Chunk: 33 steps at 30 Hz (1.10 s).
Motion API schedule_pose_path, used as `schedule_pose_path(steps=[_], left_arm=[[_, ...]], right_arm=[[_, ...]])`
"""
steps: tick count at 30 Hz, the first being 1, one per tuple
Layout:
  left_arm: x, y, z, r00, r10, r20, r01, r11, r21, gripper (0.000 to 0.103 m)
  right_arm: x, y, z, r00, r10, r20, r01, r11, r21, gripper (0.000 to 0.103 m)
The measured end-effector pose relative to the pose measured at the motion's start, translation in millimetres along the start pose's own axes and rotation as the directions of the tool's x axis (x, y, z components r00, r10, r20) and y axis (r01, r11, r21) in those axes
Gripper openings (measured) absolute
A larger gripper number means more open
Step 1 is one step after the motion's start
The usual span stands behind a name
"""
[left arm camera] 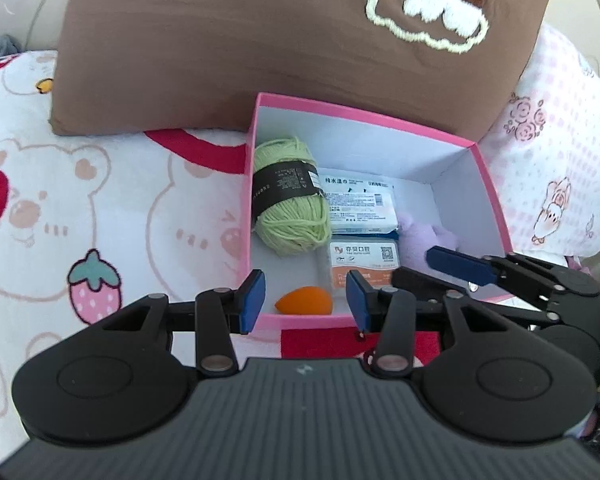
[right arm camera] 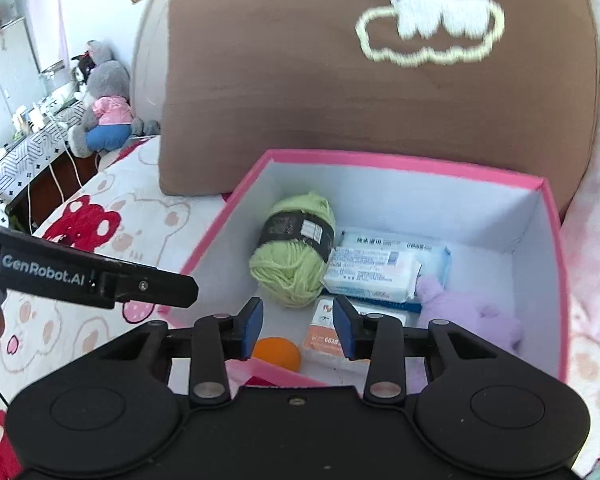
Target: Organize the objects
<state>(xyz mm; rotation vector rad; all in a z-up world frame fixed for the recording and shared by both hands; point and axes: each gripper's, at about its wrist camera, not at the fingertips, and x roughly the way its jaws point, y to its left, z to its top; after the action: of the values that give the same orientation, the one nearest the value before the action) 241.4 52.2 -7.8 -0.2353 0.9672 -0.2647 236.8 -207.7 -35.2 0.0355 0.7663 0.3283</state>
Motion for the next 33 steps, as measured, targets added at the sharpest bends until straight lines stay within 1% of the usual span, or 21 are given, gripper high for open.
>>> schedule_pose_path(steps=[4,5,8,10,12,13,16,19,20,22,26,29,33], left_arm=[[-20,-8,-6,1.0,0.003,0.023,-0.003,1.0,0.0,0.047],[-25,-9,-9,1.0,0.004,0.027,-0.004,1.0,-0.001,0.047],[-35,-14,-19,1.0,-0.008,0.026,0.008,1.0,-0.009,0.045],[-41,-18,-24,0.999,-0.012,0.03,0.013,1.0,-0.007,0.045],[-47,-22,-28,0.999,0.005,0.04,-0.005,1.0,0.01,0.045],[-50,-24,-29,0.999,0.011,0.046,-0.012,1.0,0.017,0.046],[-58,-28,-34,0.998,0.026,0.055,-0.027,0.999,0.026,0.047],[-64,-30,-38,0.998,0.04,0.057,-0.041,0.999,0.026,0.052],[-66,-30,-40,0.998,0.046,0.052,-0.047,0.998,0.028,0.052],[-70,-31,-40,0.997,0.063,0.049,-0.065,0.997,0.04,0.053],[-79,-34,-47,0.993,0.103,0.058,-0.107,0.993,0.055,0.057],[-83,-36,-53,0.995,0.092,0.049,-0.094,0.994,0.048,0.058],[-90,-37,-61,0.993,0.109,0.048,-0.111,0.993,0.047,0.062]], right_arm=[[-24,6,1,0.999,-0.004,0.047,0.005,1.0,-0.006,0.048],[-29,7,0,0.998,-0.004,0.064,0.004,1.0,-0.004,0.05],[-39,10,-3,0.995,-0.025,0.098,0.024,1.0,0.015,0.052],[-44,8,-4,0.995,-0.035,0.095,0.03,0.998,0.053,0.054],[-48,7,-5,0.995,-0.051,0.085,0.046,0.997,0.068,0.055],[-51,9,-6,0.994,-0.069,0.086,0.064,0.996,0.063,0.056],[-63,15,-10,0.988,-0.119,0.101,0.116,0.993,0.029,0.065],[-75,20,-15,0.983,-0.141,0.115,0.139,0.99,0.028,0.069],[-78,23,-17,0.983,-0.142,0.114,0.141,0.99,0.02,0.071],[-84,26,-20,0.985,-0.141,0.1,0.142,0.99,0.005,0.071],[-93,29,-25,0.987,-0.139,0.075,0.139,0.99,0.009,0.071],[-102,34,-30,0.987,-0.144,0.074,0.144,0.99,0.005,0.074],[-115,37,-38,0.987,-0.147,0.067,0.147,0.989,0.0,0.078]])
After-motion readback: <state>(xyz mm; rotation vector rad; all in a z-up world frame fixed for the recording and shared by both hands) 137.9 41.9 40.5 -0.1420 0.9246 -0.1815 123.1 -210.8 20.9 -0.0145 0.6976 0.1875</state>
